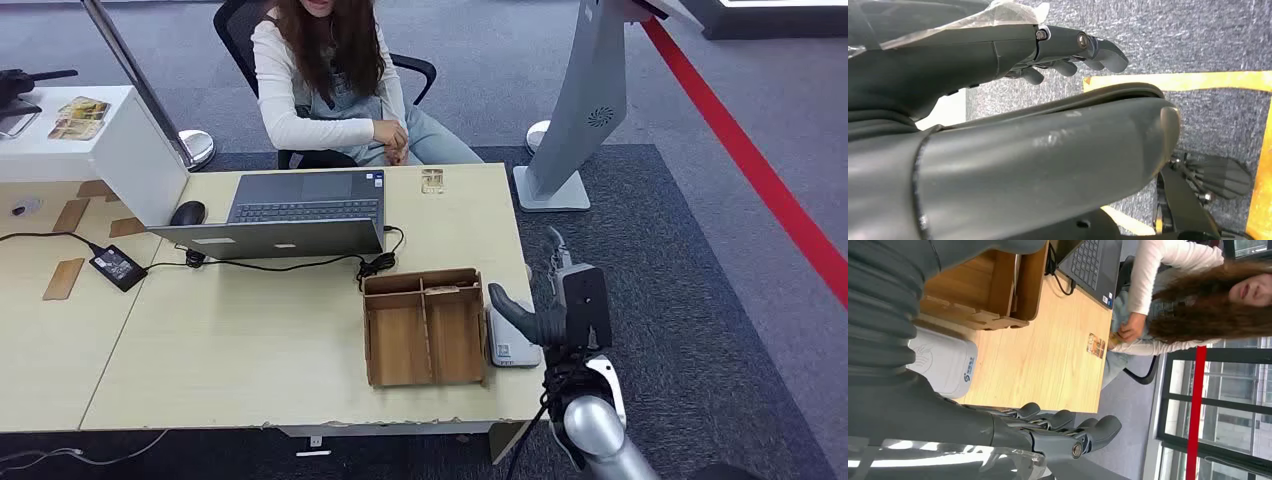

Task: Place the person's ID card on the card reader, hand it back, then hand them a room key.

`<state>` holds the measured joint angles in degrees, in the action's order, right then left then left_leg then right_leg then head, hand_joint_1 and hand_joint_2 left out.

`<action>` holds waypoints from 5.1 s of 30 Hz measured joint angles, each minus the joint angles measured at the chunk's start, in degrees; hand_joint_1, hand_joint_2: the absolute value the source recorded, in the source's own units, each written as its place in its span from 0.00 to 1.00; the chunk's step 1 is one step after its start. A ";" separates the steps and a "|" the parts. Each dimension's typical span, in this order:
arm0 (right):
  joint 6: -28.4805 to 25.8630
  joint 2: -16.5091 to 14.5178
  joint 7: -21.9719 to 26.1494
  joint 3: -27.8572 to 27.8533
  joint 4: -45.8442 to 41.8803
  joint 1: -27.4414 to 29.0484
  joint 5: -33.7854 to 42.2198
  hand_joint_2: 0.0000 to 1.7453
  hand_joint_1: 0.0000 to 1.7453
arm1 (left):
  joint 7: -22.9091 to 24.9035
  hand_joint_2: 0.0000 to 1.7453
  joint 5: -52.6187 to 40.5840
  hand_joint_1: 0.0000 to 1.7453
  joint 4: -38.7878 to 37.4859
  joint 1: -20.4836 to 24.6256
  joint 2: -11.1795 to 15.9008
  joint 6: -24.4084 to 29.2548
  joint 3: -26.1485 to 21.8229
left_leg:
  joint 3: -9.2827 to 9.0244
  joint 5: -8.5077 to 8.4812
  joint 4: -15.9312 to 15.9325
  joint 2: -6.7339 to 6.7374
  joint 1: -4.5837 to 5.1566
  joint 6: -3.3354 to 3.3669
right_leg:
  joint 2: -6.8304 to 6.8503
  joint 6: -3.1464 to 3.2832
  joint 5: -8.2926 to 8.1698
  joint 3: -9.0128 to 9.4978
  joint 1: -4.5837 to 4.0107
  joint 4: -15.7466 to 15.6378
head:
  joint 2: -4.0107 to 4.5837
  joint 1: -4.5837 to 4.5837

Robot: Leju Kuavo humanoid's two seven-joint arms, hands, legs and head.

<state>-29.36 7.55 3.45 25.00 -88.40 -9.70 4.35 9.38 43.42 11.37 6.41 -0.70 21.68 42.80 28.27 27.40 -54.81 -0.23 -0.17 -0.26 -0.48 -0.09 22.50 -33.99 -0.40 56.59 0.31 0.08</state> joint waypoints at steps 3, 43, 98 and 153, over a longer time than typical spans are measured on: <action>-0.30 -0.01 -0.14 0.00 0.07 -0.05 -0.63 1.00 0.00 | -0.04 0.00 -0.37 0.00 0.00 0.00 0.13 0.00 0.23 | 0.00 0.00 0.00 0.00 0.00 0.00 | 0.00 0.00 0.00 0.00 0.00 0.00 | 0.01 -0.01; 11.35 -0.07 -11.80 3.99 3.00 -20.39 -19.10 1.00 0.00 | -0.74 0.00 -4.60 0.00 0.00 0.54 0.40 -2.54 5.58 | 0.02 -0.02 0.00 -0.01 0.00 -0.01 | 0.00 0.00 -0.01 0.00 0.01 0.02 | 0.02 -0.01; 9.62 4.28 -16.68 4.27 3.08 -18.38 -26.67 1.00 1.00 | 1.11 0.00 -2.46 0.00 0.00 0.43 0.77 -1.98 6.41 | -0.08 0.01 -0.01 -0.01 0.02 0.01 | 0.00 0.00 0.00 -0.02 0.01 -0.01 | 0.02 -0.01; 0.55 5.58 -20.78 1.06 20.18 1.38 -41.04 1.00 1.00 | 3.20 0.00 -1.89 0.00 0.00 0.58 1.33 -1.18 6.40 | -0.01 0.05 0.00 -0.02 0.02 0.05 | 0.00 -0.02 0.04 0.00 0.02 -0.01 | 0.02 -0.01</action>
<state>-28.82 13.13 -17.33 26.06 -68.22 -8.32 -36.69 12.58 41.53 11.37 6.99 0.63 20.50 49.20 28.26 27.45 -54.81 -0.25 -0.16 -0.22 -0.48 -0.11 22.54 -33.99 -0.38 56.58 0.32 0.07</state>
